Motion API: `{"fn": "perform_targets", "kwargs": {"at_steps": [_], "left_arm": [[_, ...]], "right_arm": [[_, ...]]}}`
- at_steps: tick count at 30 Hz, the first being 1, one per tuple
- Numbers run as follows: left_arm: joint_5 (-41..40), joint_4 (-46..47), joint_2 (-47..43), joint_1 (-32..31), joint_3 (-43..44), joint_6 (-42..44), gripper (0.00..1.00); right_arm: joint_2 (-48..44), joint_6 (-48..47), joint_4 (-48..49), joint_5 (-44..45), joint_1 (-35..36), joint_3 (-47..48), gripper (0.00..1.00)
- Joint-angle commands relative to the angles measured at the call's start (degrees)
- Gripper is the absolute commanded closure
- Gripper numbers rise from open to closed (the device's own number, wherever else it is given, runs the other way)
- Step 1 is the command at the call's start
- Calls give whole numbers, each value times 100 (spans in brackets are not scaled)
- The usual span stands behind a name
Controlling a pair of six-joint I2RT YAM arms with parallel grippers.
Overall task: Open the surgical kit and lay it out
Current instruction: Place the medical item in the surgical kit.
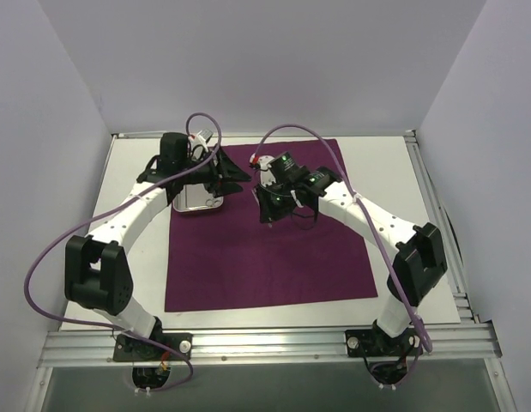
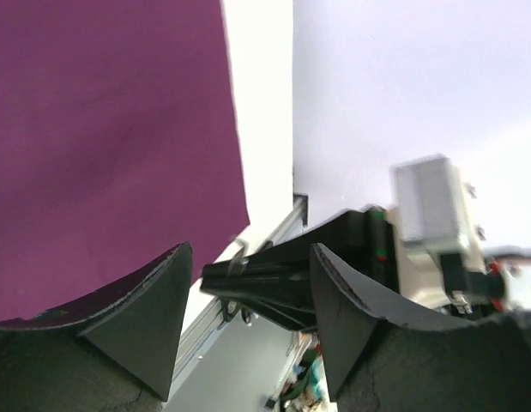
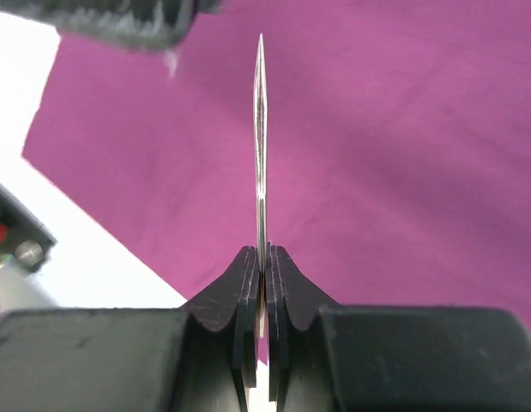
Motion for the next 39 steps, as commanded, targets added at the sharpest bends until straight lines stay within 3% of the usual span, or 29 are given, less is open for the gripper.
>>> {"fn": "perform_targets", "kwargs": {"at_steps": [1,5,8,15,25,28,32,33,35,36,37,38,39], "left_arm": [[950,1479,-207,189,-285,307,34],[1015,1528,-681,322,-769,1213,35],[1137,2134,-848,322,-980,1311,38],[1638,4916,-718,173,-1631,-120,34],[1586,5053,-392,-20,-1368,-411,30],[1577,5158,-313,-65,-1289,-560,36],[1525,5229,-304,-65,-1297,-701,61],[1507,5220,-304,-65,-1289,-745,74],[1507,5211,-304,-65,-1271,-798,81],[1498,5167,-304,-65,-1228,-833,94],[1455,5054,-313,-65,-1184,-807,98],[1367,4783,-347,-56,-1122,-720,98],[1053,3867,-383,-56,-887,-363,98]], "right_arm": [[53,-104,-133,-1130,-155,262,100],[-175,300,446,-2141,-505,69,100],[-290,678,895,-3046,-769,-89,100],[-317,1030,1379,-4199,-1034,-98,100],[-404,1487,1985,-4638,-1025,-362,100],[-431,1619,2257,-4726,-1025,-450,100],[-431,1699,2364,-4744,-1025,-485,100],[-440,1742,2416,-4753,-1025,-494,100],[-448,1883,2601,-4779,-1016,-538,100],[-431,1927,2645,-4779,-1016,-538,100],[-422,1945,2593,-4745,-1016,-503,98],[-370,1823,2401,-4475,-1034,-416,88],[-317,1604,2025,-4254,-1077,-276,68]]}}
